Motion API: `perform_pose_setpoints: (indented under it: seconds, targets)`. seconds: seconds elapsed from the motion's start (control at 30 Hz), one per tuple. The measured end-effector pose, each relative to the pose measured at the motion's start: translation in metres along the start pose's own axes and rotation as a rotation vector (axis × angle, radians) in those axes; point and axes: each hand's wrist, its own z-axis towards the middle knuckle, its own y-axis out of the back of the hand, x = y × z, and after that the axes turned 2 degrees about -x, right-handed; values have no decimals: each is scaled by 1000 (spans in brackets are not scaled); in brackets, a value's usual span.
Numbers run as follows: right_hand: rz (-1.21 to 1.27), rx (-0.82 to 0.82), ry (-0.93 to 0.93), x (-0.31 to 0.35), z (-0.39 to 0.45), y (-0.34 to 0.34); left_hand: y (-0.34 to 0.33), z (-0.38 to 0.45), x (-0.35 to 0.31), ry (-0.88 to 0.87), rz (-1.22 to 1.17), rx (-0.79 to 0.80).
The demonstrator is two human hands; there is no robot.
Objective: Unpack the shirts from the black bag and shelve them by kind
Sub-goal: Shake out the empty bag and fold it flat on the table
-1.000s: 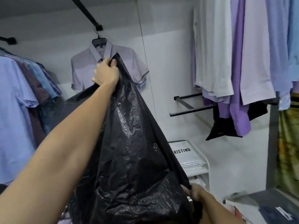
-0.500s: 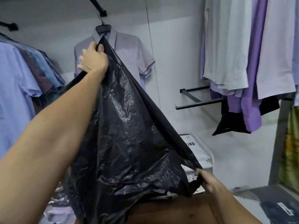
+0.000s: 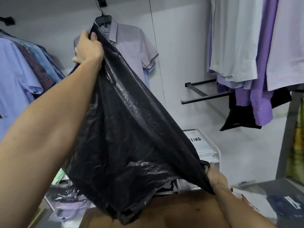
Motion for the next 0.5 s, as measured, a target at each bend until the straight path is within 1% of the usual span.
perform_pose_setpoints:
  seconds: [0.07, 0.2, 0.3, 0.37, 0.43, 0.5]
  targets:
    - [-91, 19, 55, -2, -5, 0, 1, 1, -2, 5, -3, 1]
    - [-83, 116, 99, -16, -1, -7, 3, 0, 0, 12, -6, -27]
    - [-45, 195, 63, -19, -3, -7, 3, 0, 4, 1, -1, -26]
    - [-7, 275, 28, -26, 11, -16, 4, -2, 6, -29, 14, -14]
    - [-2, 370, 35, -32, 36, -29, -1, -6, 9, -98, 56, 52]
    - [64, 368, 15, -9, 38, -17, -9, -11, 11, -197, 148, 134]
